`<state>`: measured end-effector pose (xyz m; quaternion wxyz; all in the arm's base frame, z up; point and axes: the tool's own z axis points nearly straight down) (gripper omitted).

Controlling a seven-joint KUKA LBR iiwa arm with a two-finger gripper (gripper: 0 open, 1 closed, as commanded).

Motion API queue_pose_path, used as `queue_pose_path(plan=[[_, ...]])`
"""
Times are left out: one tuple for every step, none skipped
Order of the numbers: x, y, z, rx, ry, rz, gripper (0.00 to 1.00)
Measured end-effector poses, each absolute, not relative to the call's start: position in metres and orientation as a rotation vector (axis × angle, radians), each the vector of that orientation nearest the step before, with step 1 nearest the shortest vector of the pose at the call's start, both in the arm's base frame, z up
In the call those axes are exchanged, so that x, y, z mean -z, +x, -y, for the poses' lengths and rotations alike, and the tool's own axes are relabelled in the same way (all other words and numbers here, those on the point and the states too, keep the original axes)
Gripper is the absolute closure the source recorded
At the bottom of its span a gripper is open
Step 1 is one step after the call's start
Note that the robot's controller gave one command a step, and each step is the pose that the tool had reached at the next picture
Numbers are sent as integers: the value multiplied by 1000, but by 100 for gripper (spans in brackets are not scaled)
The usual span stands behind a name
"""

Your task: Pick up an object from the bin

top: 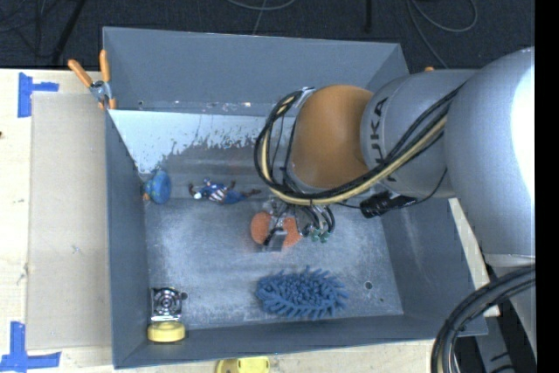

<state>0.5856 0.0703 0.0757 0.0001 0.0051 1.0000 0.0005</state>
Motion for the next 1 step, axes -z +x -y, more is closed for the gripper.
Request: queue_pose_path(plan=[[-289,583,-52,0,-26,-3138,100]])
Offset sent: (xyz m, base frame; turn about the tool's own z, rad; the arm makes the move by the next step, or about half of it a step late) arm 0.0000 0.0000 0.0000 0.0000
